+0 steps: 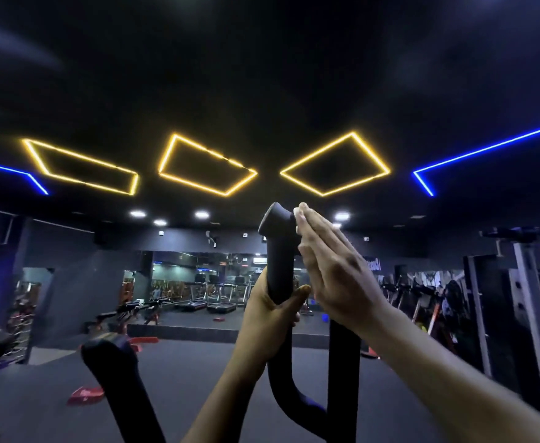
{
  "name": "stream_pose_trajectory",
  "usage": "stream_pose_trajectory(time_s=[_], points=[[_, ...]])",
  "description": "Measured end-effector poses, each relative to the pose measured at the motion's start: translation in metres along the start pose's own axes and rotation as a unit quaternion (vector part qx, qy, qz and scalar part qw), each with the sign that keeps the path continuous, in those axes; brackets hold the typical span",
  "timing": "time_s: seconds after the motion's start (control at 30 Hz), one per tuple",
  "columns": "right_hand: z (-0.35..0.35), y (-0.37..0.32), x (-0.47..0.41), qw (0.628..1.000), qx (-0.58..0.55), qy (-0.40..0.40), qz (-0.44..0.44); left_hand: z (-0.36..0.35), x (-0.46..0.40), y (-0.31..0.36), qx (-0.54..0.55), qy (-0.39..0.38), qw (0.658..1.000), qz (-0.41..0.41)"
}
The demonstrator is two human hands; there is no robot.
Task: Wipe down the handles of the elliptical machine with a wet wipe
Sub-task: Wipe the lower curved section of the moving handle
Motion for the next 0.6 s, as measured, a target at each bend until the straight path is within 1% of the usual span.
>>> stream_pose_trajectory(time_s=[0.07, 0.13, 0.27, 0.33, 0.43, 0.5, 0.53, 0.57, 0.6], points=[[0.005, -0.002, 0.014, 0.998, 0.03, -0.002, 0.058, 0.0, 0.001, 0.001, -0.002, -0.011, 1.0, -0.005], [0.013, 0.003, 0.02, 0.995, 0.027, 0.014, 0.091, 0.001, 0.001, 0.001, -0.01, -0.014, 1.0, -0.006], [0.022, -0.011, -0.01, 0.991, 0.005, 0.049, 0.123, 0.001, 0.001, 0.003, -0.028, -0.009, 0.999, -0.015], [0.011, -0.025, -0.026, 0.991, 0.034, 0.034, 0.128, 0.002, 0.002, 0.003, -0.039, 0.002, 0.999, -0.022], [0.003, -0.016, -0.023, 0.991, 0.06, 0.004, 0.118, 0.005, 0.004, 0.003, -0.053, 0.019, 0.998, -0.025], [0.009, -0.014, -0.01, 0.986, 0.086, -0.009, 0.141, 0.004, 0.004, 0.001, -0.053, 0.014, 0.998, -0.025], [0.014, -0.018, -0.005, 0.98, 0.108, -0.011, 0.164, 0.004, 0.003, -0.001, -0.053, 0.013, 0.998, -0.021], [0.02, -0.02, -0.006, 0.98, 0.106, -0.008, 0.169, 0.004, 0.003, -0.001, -0.055, 0.012, 0.998, -0.017], [0.026, -0.021, -0.012, 0.984, 0.092, 0.002, 0.155, 0.005, 0.003, -0.001, -0.055, 0.014, 0.998, -0.014]])
Point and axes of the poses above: each hand's wrist, its own x-axis away from the middle knuckle, its own z-axis out of the back of the hand, y = z × x, the point moved 10 cm from there along -x, towards the middle knuckle, and after that the axes turned 15 degrees about -y, right-handed, at the moved point
